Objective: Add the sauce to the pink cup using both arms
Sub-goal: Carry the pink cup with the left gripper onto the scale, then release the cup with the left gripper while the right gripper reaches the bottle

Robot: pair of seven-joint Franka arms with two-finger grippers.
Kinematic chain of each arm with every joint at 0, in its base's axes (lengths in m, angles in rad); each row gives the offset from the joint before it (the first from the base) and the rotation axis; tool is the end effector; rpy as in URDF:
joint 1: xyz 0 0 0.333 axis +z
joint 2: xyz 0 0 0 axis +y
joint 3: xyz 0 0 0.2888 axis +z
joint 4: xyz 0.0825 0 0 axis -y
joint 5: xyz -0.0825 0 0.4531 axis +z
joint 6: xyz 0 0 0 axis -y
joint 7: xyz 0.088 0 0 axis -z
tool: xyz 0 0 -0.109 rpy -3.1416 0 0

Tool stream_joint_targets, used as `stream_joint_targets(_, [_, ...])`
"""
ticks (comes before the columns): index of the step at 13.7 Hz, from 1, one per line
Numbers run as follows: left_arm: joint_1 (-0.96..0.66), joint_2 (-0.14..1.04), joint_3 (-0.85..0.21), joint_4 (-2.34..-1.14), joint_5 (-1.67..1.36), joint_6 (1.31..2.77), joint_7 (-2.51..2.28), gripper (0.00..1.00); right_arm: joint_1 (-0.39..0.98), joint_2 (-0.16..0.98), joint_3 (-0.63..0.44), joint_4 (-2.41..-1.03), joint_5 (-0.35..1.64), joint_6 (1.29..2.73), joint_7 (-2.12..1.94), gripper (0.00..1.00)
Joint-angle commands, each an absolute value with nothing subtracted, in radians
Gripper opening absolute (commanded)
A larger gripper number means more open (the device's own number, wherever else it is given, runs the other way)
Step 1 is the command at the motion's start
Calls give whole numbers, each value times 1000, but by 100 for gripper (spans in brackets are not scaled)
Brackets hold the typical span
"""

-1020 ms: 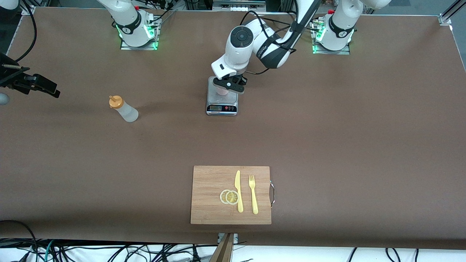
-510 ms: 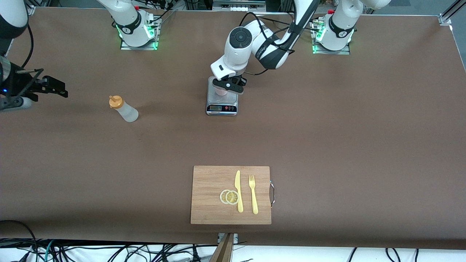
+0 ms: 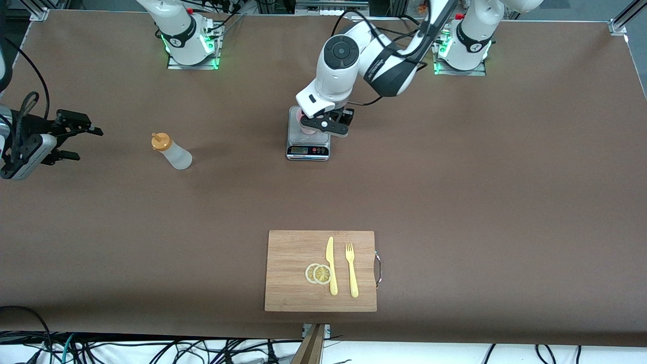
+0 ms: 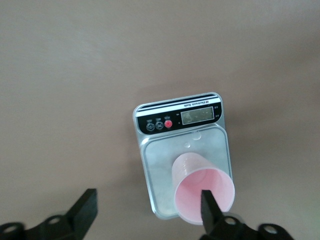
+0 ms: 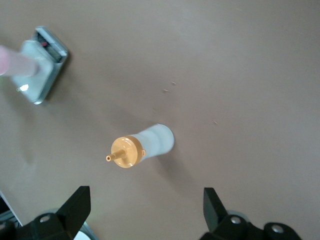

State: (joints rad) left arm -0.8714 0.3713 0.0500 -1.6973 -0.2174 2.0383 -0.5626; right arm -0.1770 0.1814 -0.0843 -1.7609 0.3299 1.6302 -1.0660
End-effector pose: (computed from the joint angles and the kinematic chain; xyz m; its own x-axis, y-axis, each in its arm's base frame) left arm 0.4692 -0.5256 0.3180 0.9783 -0.1666 -0.1233 -0.1512 -0.9805 0.1254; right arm 0.6251 -0.1306 0.3889 0.7545 0.6483 0.1022 0.6258 -0.6638 -0.4096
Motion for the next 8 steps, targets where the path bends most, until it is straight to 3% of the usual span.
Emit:
stream_joint_targets(1, [-862, 336, 139, -1563, -233, 1838, -552, 100, -213, 207, -106, -1821, 466, 1626, -1327, 100])
stream_joint_targets(3, [-823, 269, 196, -1548, -230, 1772, -551, 100, -230, 282, -127, -1835, 537, 1623, -1600, 100])
stream_joint_targets(8, [-553, 131, 196, -1546, -229, 1654, -516, 100, -284, 452, -155, -1862, 716, 1563, -2041, 100])
